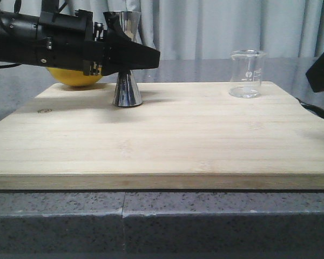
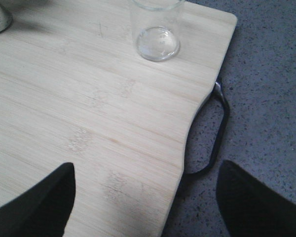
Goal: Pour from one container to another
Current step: 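Lower the jigger onto the board with the left gripper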
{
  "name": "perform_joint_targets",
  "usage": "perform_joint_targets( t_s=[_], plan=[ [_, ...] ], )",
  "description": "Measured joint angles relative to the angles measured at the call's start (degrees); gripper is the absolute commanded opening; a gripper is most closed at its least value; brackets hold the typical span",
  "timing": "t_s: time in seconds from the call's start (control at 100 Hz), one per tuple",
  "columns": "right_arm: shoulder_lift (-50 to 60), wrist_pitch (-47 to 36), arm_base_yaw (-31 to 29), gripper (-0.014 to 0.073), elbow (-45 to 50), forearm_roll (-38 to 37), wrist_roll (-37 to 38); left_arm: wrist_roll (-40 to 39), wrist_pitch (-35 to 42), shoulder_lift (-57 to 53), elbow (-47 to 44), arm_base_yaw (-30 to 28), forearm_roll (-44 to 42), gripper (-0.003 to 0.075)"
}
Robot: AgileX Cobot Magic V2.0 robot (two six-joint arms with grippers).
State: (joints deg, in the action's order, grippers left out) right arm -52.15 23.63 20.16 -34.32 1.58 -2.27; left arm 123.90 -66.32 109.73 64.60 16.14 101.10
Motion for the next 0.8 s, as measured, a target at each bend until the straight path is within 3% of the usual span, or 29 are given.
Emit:
perform_joint_targets(
  t_s=[0.24,0.46,0.58,0.8],
  plan=[
    [0.0,0.0,0.0,0.053,0.0,0.0,0.0,0.0,0.0,0.0,0.0,0.0,0.0,0.0266],
    [0.0,0.0,0.0,0.053,0.0,0.0,0.0,0.0,0.0,0.0,0.0,0.0,0.0,0.0496],
    [0.0,0.0,0.0,0.053,0.0,0.0,0.0,0.0,0.0,0.0,0.0,0.0,0.1,0.0566],
    [0.0,0.0,0.0,0.053,0.0,0.0,0.0,-1.2,0.0,-0.4,0.9,0.0,-2.6,0.0578]
  ],
)
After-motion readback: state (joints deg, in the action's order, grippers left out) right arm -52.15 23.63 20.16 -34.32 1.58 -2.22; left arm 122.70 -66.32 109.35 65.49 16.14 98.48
